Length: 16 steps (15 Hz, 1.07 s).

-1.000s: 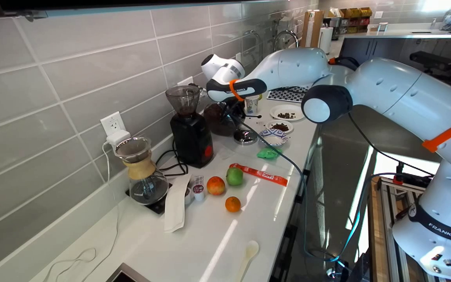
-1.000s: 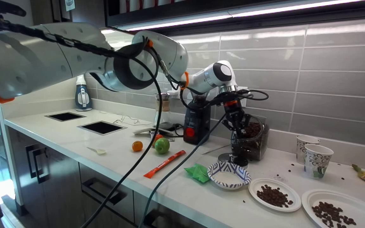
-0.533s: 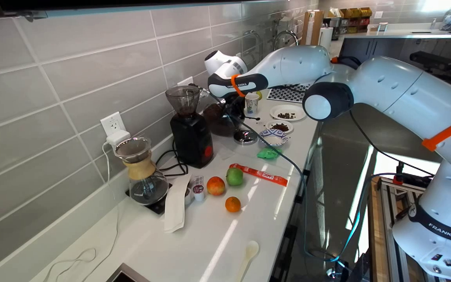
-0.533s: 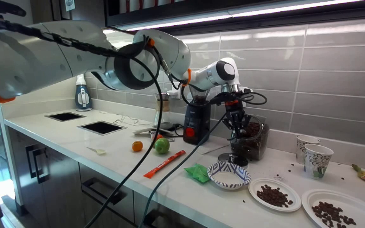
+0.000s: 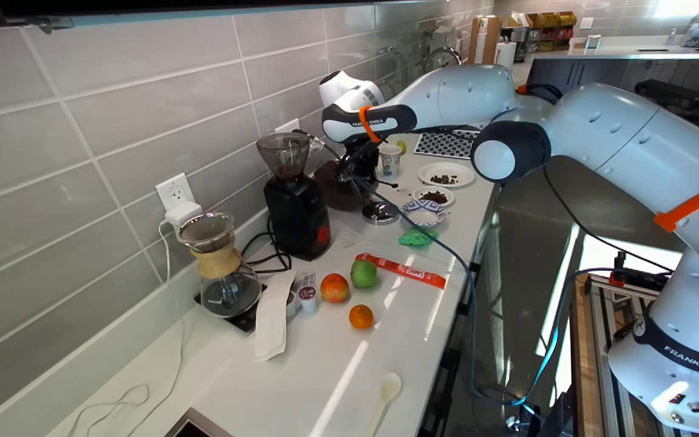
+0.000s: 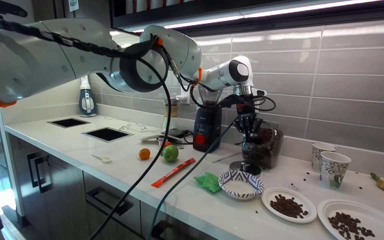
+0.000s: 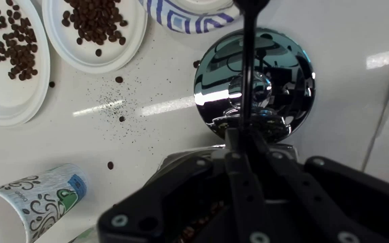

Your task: Use the black ladle to take some coffee beans from the glass container and place them in the black and white bowl.

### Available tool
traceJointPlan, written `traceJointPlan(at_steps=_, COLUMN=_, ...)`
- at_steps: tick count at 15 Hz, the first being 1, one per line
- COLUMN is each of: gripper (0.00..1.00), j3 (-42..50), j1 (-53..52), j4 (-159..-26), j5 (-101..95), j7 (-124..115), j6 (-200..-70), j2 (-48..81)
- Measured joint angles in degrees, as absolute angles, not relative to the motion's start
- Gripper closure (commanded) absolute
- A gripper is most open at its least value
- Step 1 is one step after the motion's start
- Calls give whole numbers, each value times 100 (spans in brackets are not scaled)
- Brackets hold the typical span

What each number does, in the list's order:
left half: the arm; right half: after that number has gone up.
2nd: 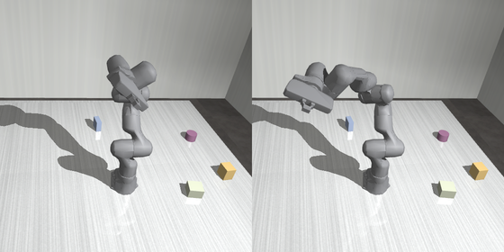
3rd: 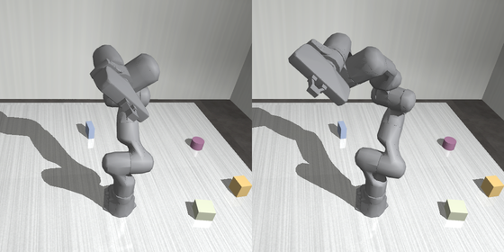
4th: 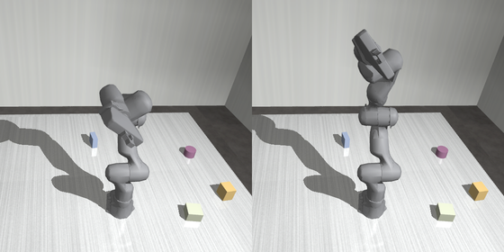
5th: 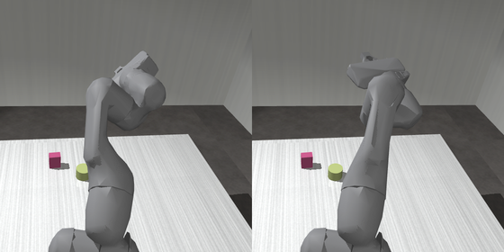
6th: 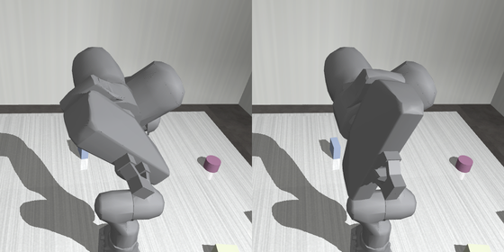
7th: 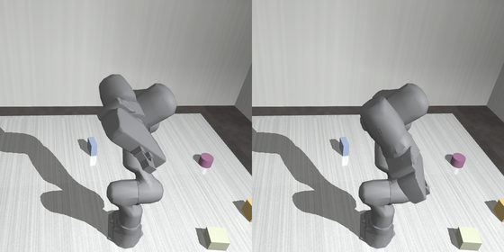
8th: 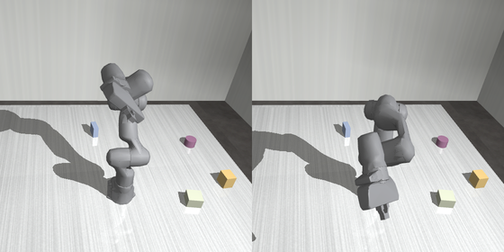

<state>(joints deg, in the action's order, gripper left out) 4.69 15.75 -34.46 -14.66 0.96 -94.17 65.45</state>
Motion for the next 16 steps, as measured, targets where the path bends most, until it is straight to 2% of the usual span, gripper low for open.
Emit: traceJointPlan(at_steps=16, gripper=98, j3=422, j1=1626, j4=-3560, j5=-1432, j7=-219, j6=-9151, j2=6245)
